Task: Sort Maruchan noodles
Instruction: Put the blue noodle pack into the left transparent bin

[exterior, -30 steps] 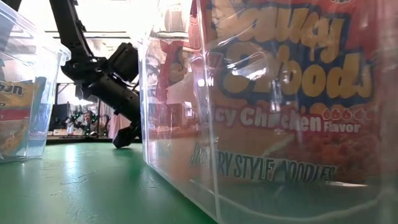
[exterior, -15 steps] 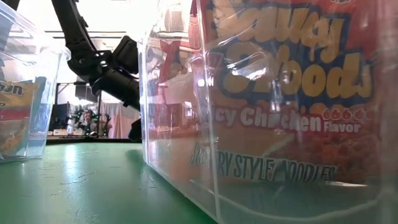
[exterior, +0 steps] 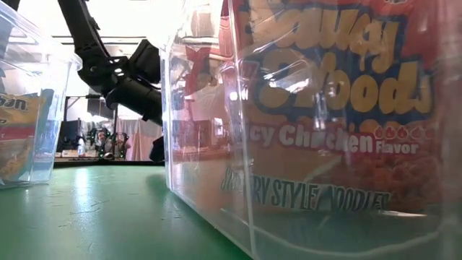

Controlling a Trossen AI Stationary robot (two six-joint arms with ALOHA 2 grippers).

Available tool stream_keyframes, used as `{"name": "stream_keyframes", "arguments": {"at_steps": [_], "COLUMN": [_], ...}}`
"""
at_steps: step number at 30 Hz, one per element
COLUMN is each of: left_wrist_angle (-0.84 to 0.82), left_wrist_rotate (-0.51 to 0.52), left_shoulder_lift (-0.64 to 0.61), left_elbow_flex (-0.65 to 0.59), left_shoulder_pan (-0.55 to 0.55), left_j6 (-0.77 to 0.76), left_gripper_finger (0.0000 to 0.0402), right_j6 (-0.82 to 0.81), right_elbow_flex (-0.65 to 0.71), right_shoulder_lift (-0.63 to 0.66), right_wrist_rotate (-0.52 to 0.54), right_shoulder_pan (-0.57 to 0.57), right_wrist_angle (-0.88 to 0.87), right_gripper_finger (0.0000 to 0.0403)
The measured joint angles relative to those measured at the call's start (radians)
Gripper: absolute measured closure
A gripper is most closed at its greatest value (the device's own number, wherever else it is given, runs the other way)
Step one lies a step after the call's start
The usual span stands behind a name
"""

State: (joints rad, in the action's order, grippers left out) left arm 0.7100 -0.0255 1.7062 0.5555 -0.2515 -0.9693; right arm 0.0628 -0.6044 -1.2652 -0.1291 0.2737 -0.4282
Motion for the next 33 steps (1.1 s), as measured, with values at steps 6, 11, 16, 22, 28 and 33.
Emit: {"name": "stream_keyframes", "arguments": {"at_steps": [6,11,16,22,28,33], "left_wrist_angle": [-0.013,-0.014,-0.017,-0.05,-0.222,-0.232], "left_wrist_rotate": [-0.021,-0.071,-0.119,-0.117,-0.085,-0.071], "left_shoulder_lift": [-0.096,-0.133,-0.132,-0.132,-0.132,-0.132], "left_elbow_flex": [-0.071,-0.091,-0.073,-0.072,-0.064,-0.061], "left_shoulder_pan": [-0.001,-0.002,-0.002,-0.014,-0.015,-0.015], "left_j6": [-0.012,-0.06,-0.107,-0.202,-0.27,-0.262], "left_gripper_finger": [0.031,0.0241,0.0205,0.0201,0.0201,0.0201], "right_j6": [-0.001,-0.002,-0.001,-0.001,-0.002,0.0], "right_elbow_flex": [0.0,0.0,0.0,0.0,0.0,0.0], "right_shoulder_lift": [0.0,0.0,0.0,0.0,0.0,0.0], "right_wrist_rotate": [0.0,0.0,0.0,0.0,0.0,0.0], "right_shoulder_pan": [0.0,0.0,0.0,0.0,0.0,0.0], "right_wrist_angle": [0.0,0.0,0.0,0.0,0.0,0.001], "right_gripper_finger": [0.0294,0.0294,0.0294,0.0294,0.0294,0.0294]}}
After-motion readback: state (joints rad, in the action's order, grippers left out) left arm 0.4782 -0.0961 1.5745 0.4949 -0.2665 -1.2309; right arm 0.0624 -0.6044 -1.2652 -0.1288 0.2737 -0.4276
